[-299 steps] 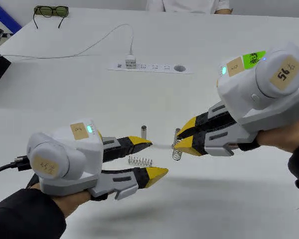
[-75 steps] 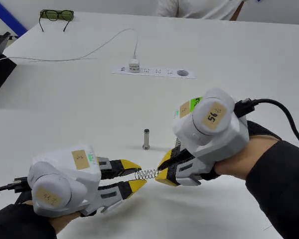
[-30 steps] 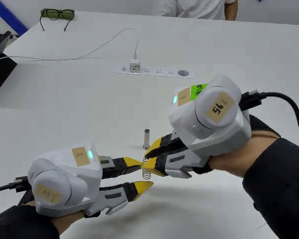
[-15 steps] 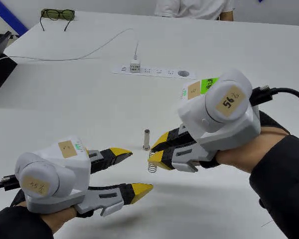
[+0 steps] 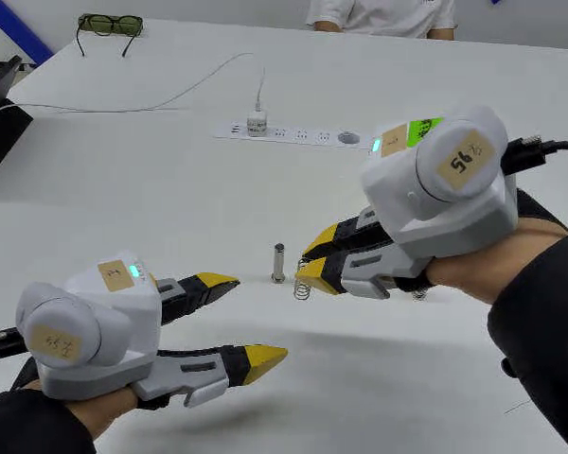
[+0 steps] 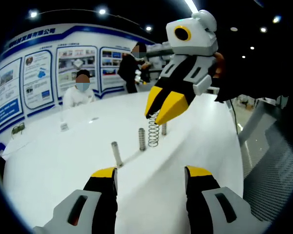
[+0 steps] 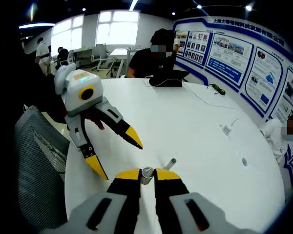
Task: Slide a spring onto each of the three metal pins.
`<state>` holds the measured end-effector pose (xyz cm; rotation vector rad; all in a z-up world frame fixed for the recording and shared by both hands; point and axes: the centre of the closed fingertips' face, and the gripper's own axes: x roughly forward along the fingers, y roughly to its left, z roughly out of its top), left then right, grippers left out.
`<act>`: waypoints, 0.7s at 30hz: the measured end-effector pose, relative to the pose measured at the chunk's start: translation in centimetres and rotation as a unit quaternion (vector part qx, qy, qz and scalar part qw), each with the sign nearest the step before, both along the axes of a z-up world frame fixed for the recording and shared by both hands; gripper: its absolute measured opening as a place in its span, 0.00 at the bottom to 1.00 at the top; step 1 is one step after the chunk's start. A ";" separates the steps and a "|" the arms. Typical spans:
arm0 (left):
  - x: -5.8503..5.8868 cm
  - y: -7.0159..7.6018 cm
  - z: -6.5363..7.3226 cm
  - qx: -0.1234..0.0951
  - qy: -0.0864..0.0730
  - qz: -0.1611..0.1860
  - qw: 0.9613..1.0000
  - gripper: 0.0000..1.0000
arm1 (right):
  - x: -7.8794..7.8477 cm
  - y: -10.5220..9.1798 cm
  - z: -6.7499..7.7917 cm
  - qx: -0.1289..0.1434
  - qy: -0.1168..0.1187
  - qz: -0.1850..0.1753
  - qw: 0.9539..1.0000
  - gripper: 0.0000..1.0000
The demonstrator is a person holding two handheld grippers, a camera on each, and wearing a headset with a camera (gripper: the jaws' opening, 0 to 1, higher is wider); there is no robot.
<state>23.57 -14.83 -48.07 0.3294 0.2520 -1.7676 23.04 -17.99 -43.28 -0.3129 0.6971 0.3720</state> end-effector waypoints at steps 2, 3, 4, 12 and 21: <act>0.1 0.0 0.0 0.000 0.001 0.001 1.000 0.57 | 0.1 -0.2 0.2 -0.003 -0.002 0.000 1.000 0.11; 0.1 0.0 0.0 0.000 0.001 0.001 1.000 0.57 | 0.2 -0.3 0.3 -0.004 -0.002 0.000 1.000 0.11; 0.1 0.0 0.0 -0.001 0.001 0.001 1.000 0.57 | 0.3 -0.4 0.5 -0.005 -0.003 -0.001 1.000 0.11; 0.2 0.1 -0.1 0.000 0.002 0.002 1.000 0.57 | 1.1 -1.4 1.3 -0.010 -0.014 -0.009 1.000 0.11; 0.5 0.1 0.1 -0.004 0.004 0.005 1.000 0.57 | 2.5 -2.3 2.4 -0.018 -0.022 -0.013 0.999 0.12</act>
